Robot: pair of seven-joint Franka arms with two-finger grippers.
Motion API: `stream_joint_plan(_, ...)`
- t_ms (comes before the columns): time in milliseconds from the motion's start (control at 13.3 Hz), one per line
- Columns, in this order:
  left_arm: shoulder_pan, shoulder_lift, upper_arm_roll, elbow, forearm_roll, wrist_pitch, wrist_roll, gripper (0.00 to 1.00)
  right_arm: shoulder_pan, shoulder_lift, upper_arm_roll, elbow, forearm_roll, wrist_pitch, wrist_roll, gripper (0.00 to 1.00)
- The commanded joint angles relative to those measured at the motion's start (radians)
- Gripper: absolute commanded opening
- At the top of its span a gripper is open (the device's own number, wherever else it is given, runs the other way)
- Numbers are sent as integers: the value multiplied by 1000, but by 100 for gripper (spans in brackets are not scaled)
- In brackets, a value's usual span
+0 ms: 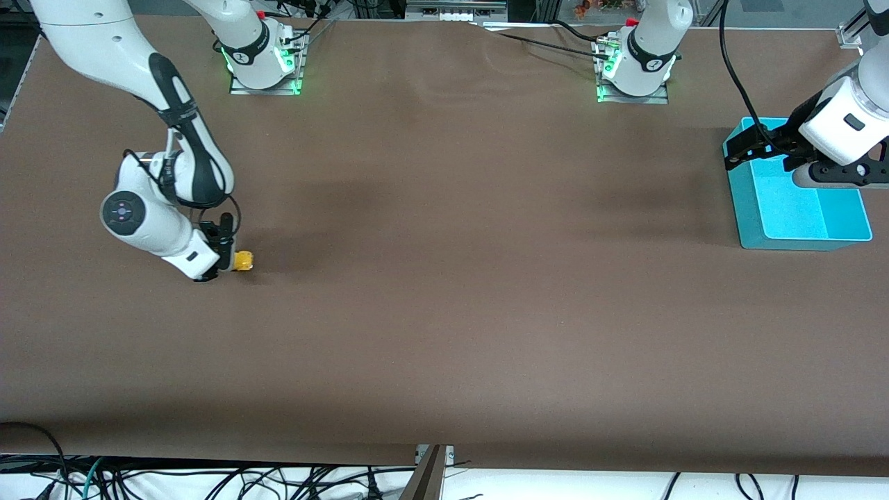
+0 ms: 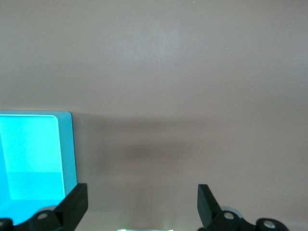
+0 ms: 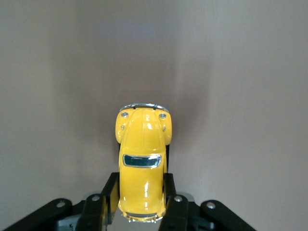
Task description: Wind and store yellow beetle car
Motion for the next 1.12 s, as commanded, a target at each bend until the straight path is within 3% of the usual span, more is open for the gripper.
stream_joint_plan(0, 9, -4, -3, 16, -6, -21, 24, 100, -69, 15, 7, 3, -10, 40, -50, 15)
stream_joint_plan(599, 9, -3, -3, 15, -6, -21, 24, 100, -132, 30, 8, 4, -7, 83, -112, 17)
stream_joint_plan(674, 9, -4, -3, 15, -6, -21, 24, 100, -132, 30, 8, 4, -6, 83, -110, 22)
stream_joint_plan(824, 9, -4, -3, 15, -6, -21, 24, 100, -132, 29, 8, 4, -1, 86, -113, 99)
stream_joint_plan(1049, 9, -4, -3, 15, -6, -21, 24, 100, -132, 16, 8, 14, -1, 77, -138, 100)
